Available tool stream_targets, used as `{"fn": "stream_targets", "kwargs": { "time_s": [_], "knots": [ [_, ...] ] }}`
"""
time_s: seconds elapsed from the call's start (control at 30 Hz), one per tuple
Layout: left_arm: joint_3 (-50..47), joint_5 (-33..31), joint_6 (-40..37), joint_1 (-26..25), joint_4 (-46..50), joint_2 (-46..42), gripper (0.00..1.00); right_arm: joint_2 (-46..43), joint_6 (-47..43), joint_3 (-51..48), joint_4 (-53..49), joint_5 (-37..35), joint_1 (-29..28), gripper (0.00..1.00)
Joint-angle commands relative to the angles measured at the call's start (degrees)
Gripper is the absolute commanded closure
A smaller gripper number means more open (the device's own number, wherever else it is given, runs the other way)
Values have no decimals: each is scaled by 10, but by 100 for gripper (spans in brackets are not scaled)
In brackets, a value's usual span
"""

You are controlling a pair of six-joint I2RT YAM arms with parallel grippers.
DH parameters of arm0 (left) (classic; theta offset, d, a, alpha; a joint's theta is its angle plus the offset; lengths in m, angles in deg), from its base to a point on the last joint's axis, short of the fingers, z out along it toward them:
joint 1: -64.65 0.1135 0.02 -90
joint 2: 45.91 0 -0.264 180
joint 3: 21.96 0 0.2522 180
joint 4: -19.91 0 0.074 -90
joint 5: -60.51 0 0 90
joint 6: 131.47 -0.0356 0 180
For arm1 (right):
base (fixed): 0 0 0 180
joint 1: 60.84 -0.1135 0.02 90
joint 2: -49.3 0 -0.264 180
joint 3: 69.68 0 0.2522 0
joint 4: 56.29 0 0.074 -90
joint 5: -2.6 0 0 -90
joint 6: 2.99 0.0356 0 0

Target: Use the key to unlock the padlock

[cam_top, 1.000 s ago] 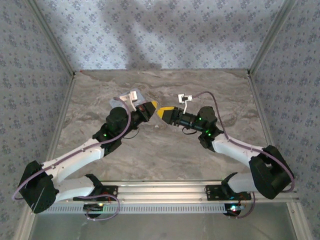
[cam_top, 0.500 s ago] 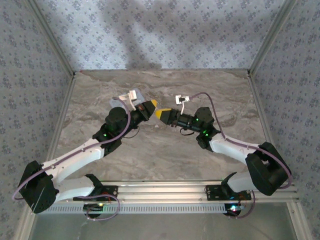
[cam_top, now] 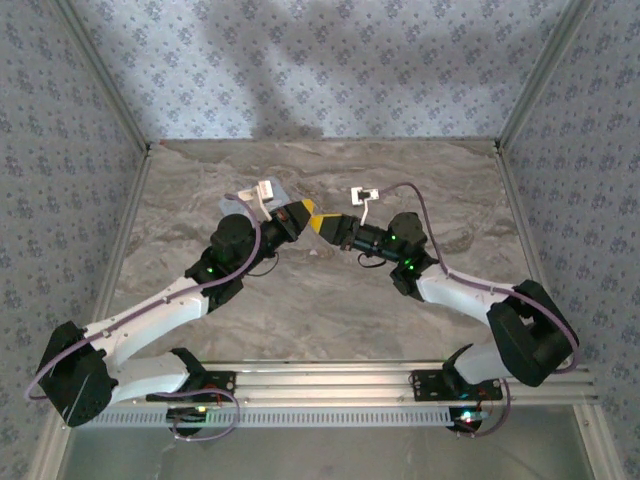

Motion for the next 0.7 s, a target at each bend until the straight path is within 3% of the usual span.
{"fn": "stream_targets", "kwargs": {
  "time_s": [0.0, 0.37, 0.6, 0.67],
  "knots": [
    [2, -7, 5, -4, -26, -8, 100, 4, 9, 19, 20, -7, -2, 73],
    [-1, -17, 1, -4, -18, -14, 100, -11, 7, 1, -1, -24, 15, 98],
    [-3, -22, -7, -4, -1, -23, 100, -50, -36, -13, -73, -36, 26, 100],
    [0, -28, -19, -4, 17, -28, 89, -67, -67, -12, -118, -39, 27, 100]
  ]
}}
